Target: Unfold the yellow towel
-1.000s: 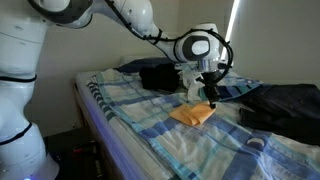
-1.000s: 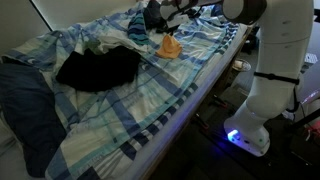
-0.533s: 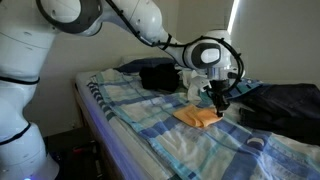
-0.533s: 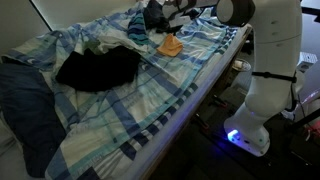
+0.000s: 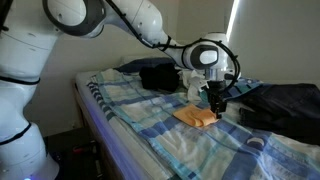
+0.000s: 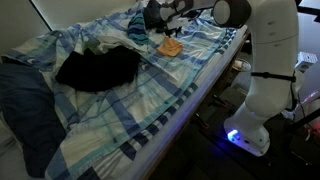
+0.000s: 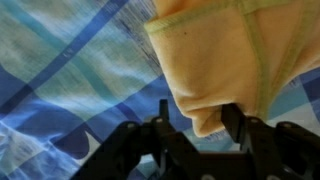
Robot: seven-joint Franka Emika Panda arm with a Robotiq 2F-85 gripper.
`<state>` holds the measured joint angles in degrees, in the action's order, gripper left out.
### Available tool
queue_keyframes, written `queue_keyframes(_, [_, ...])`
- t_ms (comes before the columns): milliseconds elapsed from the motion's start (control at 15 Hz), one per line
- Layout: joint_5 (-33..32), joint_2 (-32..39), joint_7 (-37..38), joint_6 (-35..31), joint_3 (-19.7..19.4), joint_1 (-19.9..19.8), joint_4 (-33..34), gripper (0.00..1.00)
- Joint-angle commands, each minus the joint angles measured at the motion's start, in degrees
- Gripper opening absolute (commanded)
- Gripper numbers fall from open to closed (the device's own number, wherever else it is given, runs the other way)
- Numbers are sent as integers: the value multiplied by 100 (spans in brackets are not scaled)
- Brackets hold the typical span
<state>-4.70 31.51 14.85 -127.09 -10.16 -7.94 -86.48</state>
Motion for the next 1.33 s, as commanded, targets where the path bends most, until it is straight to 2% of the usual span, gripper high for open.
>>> queue_keyframes(0, [-97, -576, -59, 100, 9, 186, -399, 90])
queue_keyframes(133, [-158, -758, -106, 96, 52, 284, -514, 100])
queue_keyframes(667, [-362, -1098, -125, 617, 203, 625, -917, 100])
queue_keyframes(1267, [-763, -885, -54, 1104, 217, 702, -1067, 100])
